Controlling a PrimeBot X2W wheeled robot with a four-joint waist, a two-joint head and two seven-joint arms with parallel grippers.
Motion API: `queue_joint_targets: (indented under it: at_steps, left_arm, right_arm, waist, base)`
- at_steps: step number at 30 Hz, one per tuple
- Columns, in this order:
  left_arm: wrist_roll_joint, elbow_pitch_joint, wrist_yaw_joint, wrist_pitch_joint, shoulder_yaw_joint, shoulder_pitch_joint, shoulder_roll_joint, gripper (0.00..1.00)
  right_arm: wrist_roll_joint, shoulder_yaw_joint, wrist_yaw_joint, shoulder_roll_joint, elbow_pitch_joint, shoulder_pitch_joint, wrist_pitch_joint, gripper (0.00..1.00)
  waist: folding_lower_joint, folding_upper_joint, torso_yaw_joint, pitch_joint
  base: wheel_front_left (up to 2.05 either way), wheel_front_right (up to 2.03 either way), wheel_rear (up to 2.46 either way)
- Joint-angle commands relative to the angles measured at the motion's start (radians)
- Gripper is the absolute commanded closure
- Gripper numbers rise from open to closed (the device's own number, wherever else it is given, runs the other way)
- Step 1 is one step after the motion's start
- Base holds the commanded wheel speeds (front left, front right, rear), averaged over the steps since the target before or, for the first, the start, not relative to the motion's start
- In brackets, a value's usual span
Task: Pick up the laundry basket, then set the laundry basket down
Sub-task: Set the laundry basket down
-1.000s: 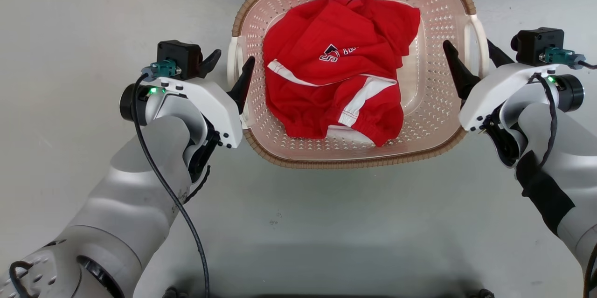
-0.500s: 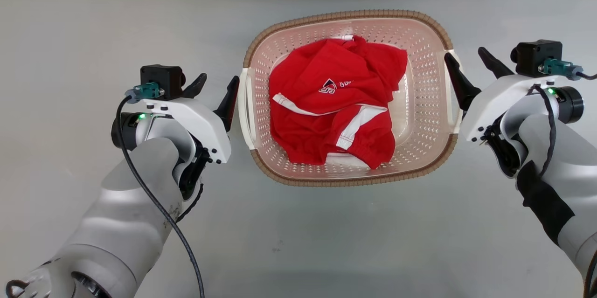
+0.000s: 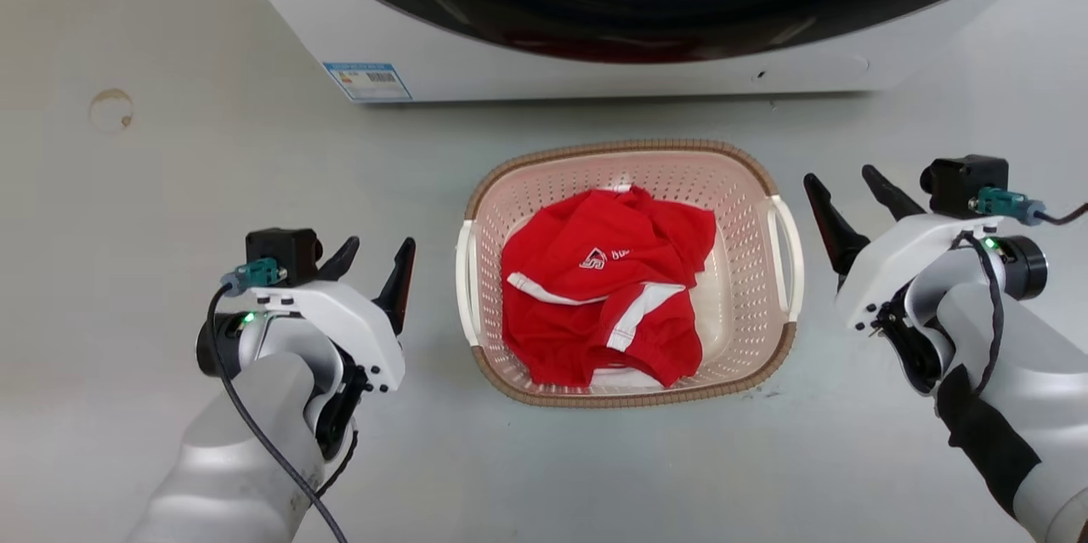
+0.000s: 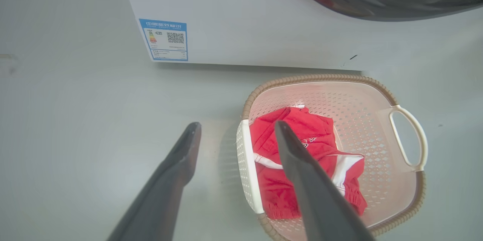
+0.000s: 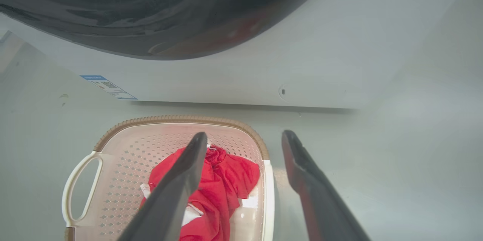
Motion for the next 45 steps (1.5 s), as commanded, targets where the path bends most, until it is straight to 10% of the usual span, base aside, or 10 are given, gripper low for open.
queue_joint_targets:
  at_steps: [1, 31, 45]
  left_arm:
    - [0.018, -0.013, 0.002, -0.010, 0.035, 0.021, 0.037, 0.00]
    - [0.241, -0.288, 0.028, -0.010, 0.383, 0.398, 0.126, 0.00]
    - [0.202, -0.719, 0.218, 0.138, 0.418, 0.590, 0.217, 0.00]
  right_arm:
    - [-0.016, -0.001, -0.004, -0.001, -0.020, 0.044, -0.014, 0.00]
    - [-0.213, -0.251, -0.004, -0.084, -0.374, 0.320, -0.014, 0.00]
    - [-0.281, -0.396, -0.004, -0.164, -0.522, 0.481, -0.014, 0.00]
  waist:
    - [0.0000, 0.0000, -0.004, -0.074]
    - [0.0000, 0.0000, -0.012, -0.465]
    - [0.0000, 0.0000, -0.003, -0.528]
  base:
    - [0.00, 0.00, 0.00]
    - [0.00, 0.00, 0.00]
    - [0.00, 0.00, 0.00]
